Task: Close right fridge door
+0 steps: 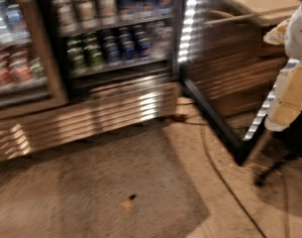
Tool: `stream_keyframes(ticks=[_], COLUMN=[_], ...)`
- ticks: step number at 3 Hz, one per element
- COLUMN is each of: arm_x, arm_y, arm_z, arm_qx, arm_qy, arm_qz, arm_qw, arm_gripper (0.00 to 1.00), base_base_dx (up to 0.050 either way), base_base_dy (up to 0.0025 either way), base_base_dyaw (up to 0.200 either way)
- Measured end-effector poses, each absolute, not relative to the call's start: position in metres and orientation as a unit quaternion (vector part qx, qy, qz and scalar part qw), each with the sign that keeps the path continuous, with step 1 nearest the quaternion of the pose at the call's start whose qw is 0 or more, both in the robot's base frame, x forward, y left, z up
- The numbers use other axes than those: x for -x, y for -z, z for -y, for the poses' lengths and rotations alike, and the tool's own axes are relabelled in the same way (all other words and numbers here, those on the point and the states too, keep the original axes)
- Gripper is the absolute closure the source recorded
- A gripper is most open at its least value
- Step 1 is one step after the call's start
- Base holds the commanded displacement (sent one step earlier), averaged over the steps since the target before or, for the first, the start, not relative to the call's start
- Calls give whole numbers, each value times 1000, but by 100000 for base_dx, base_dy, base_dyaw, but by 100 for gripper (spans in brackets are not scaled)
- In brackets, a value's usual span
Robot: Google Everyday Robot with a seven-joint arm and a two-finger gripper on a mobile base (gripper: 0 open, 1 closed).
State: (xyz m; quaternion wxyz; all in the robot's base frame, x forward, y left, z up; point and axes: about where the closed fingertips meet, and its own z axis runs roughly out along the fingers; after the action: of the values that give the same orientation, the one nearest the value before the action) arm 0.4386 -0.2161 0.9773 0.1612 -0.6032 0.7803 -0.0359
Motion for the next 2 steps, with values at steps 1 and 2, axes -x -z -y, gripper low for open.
stream_keyframes(ticks=[1,2], arm_x=[-439,-439], arm_y=[-977,-977], arm_z=[216,216], arm_qx=[603,603], arm_qy=[36,36], arm_qz=[-780,-780], arm_qw=[161,161], arm_gripper=[0,0], base_base_dx=[-69,-34], base_base_dy=[3,-93], base_base_dyaw=[-20832,-20620])
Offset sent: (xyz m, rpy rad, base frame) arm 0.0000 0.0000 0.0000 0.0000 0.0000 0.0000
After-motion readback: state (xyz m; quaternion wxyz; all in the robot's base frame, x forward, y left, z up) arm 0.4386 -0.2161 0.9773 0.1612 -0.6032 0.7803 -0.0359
